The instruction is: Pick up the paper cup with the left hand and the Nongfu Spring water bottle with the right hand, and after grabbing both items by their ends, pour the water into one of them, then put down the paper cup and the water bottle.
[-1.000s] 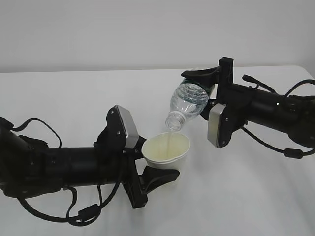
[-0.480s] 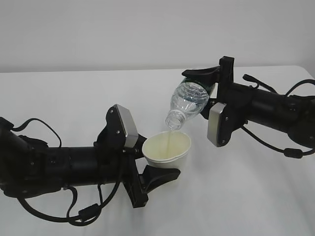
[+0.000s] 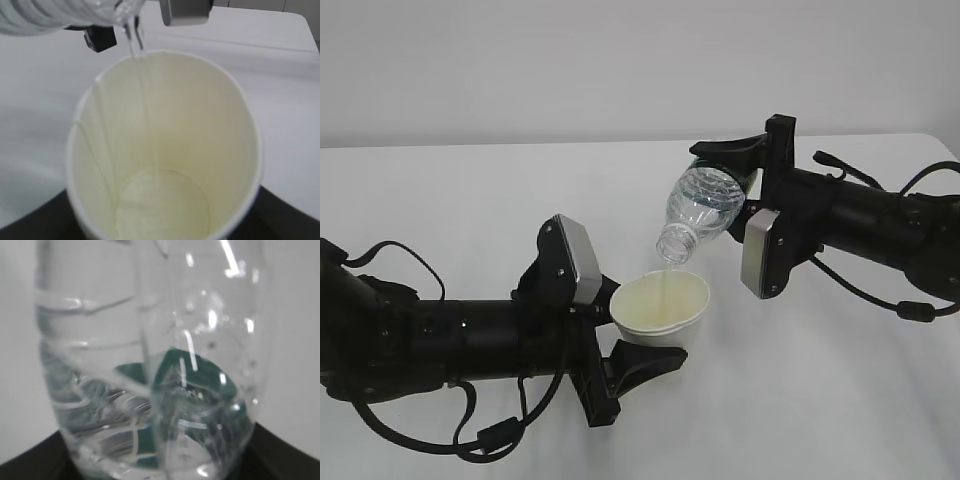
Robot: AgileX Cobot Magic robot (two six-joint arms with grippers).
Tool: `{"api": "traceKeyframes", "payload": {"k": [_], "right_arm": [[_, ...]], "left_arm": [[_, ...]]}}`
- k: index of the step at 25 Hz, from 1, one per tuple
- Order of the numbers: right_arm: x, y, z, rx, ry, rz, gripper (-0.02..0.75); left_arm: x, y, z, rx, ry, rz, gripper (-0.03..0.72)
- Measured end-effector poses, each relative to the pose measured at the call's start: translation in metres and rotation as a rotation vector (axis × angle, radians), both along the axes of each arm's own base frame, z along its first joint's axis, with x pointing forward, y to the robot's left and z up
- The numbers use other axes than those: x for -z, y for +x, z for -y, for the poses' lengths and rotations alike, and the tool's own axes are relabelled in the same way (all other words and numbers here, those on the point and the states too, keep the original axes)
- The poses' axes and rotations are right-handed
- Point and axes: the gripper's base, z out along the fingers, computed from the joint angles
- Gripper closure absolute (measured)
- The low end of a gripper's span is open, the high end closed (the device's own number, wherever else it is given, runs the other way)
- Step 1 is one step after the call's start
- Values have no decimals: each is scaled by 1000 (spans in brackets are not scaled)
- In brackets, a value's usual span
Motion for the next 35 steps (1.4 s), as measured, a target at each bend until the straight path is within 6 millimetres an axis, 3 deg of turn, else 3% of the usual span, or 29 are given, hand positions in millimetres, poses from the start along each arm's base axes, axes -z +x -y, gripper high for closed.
{"api": "traceKeyframes", "payload": {"k": [35], "right_arm": [[0, 0, 0, 2, -10, 14, 271]], "left_arm": [[0, 0, 0, 4, 1, 1, 232]]}}
